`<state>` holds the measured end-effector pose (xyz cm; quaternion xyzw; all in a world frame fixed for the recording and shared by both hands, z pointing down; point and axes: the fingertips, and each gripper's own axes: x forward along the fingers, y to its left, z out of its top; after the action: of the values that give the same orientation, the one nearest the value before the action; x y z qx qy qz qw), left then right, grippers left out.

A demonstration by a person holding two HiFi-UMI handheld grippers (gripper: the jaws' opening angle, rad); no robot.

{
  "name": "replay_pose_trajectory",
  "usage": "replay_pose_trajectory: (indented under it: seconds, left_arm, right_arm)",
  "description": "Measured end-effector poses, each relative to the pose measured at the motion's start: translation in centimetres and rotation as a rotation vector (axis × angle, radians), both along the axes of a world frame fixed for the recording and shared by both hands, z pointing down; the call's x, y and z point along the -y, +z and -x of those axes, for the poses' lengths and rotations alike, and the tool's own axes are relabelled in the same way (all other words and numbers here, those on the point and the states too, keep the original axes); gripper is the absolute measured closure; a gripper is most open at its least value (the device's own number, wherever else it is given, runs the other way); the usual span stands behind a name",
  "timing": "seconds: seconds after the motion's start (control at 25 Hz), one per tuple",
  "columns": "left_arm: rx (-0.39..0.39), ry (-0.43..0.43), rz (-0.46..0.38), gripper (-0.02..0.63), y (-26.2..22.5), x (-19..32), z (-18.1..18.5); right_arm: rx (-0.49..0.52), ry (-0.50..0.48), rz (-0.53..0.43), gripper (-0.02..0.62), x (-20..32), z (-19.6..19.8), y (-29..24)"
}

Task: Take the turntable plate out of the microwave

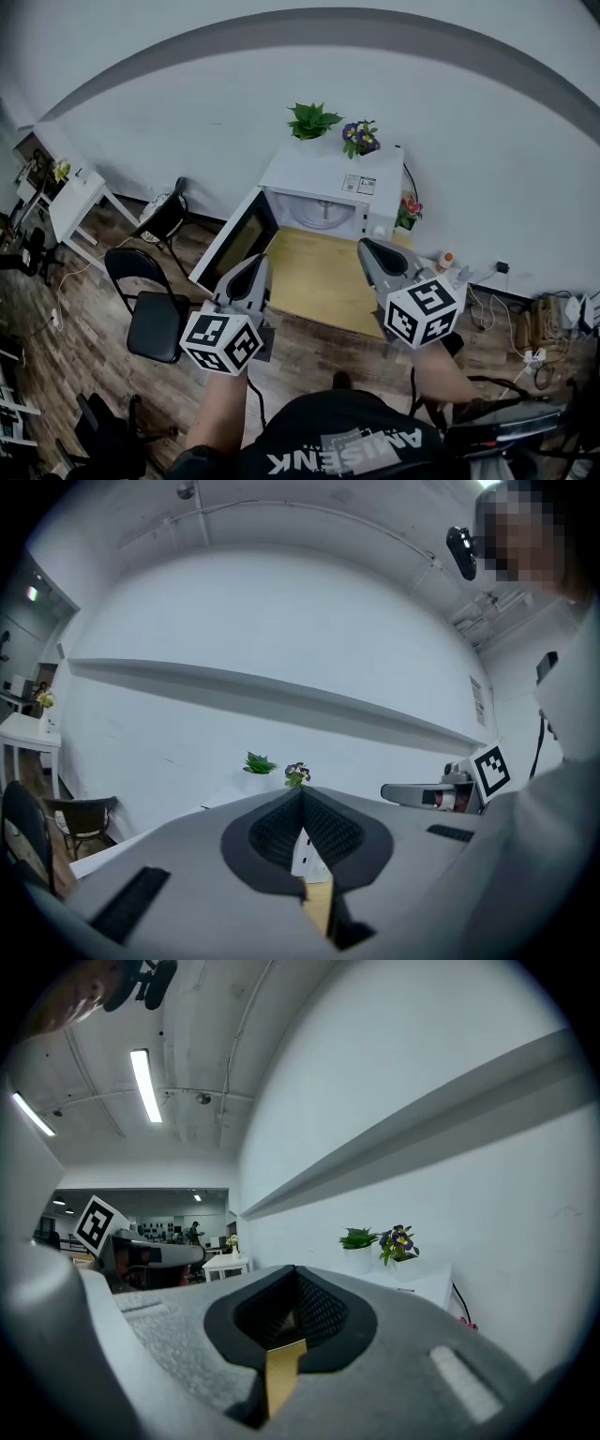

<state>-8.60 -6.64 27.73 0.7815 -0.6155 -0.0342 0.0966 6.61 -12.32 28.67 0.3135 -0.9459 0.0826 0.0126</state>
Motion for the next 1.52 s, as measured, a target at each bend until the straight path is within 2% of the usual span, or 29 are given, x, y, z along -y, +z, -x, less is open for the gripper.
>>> replay_pose_trajectory:
  seconds: [0.24,0.56,0.8,1.12,1.28,1.52]
  left_arm:
    - [-0.053,-0.003,-0.031,0.604,-0.3,3.5,-0.8]
    - [-0.067,0.019,0.008,0.604,0.5,7.3,-0.1]
    - [-0.098,0.054,0.021,0.604,1.4,11.0,2.2]
    - [-0.078,0.164,0.004,0.604,0.7,16.2,6.4]
    - [-0.089,0.208,0.022,0.604,1.5,18.2,7.7]
    - [-0.097,0.25,0.071,0.604,3.1,20.5,9.0]
  right_arm:
    - [-0.001,-0.027,-0.008,0.591,3.1,-0.2,0.2]
    - [0.022,0.014,0.003,0.591,6.3,0.0,0.5]
    - [0.004,0.083,0.003,0.591,8.7,1.7,0.9]
    - [-0.016,0.191,-0.005,0.591,12.1,5.8,0.3]
    - [0.008,0.284,-0.001,0.591,13.7,6.7,0.4]
    - [0.018,0.335,0.023,0.571,14.7,8.3,1.1]
